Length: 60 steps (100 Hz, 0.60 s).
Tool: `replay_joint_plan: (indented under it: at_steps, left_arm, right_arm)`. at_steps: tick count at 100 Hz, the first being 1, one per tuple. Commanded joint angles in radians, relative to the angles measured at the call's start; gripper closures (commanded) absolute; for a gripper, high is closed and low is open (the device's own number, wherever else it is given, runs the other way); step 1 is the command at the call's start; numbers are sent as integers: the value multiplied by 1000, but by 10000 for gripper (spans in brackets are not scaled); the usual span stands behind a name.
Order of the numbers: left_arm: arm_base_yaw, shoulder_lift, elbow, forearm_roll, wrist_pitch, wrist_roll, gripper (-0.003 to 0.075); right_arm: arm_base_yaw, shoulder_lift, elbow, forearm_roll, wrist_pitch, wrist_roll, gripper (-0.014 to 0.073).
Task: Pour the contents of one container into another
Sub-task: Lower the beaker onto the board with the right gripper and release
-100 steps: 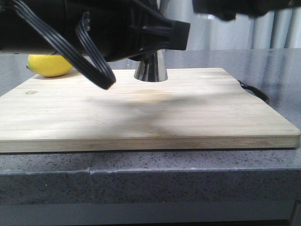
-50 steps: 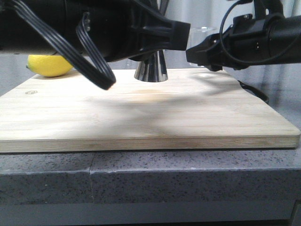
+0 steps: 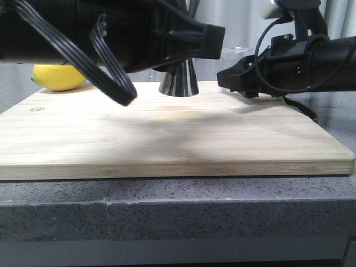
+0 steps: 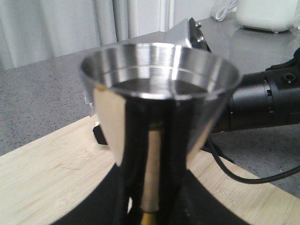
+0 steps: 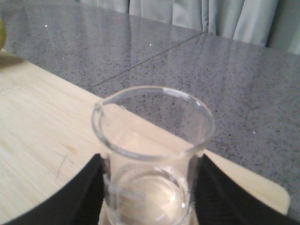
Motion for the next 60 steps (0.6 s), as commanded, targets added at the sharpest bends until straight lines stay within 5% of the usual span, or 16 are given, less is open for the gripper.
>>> replay_joint_plan:
  at_steps: [1,29,60]
  left_arm:
    - [-6,-41,-28,3,-100,-7,739]
    - [-6,-41,-28,3,-100,-7,740]
    - [-6,-41,-28,3,-100,-7,740]
  right_arm:
    - [-8,-26,-26,20,-84,-1,391]
    - [-8,-19,-26,20,-89,-1,383]
    - [-8,-25,-26,20,-91,-1,172]
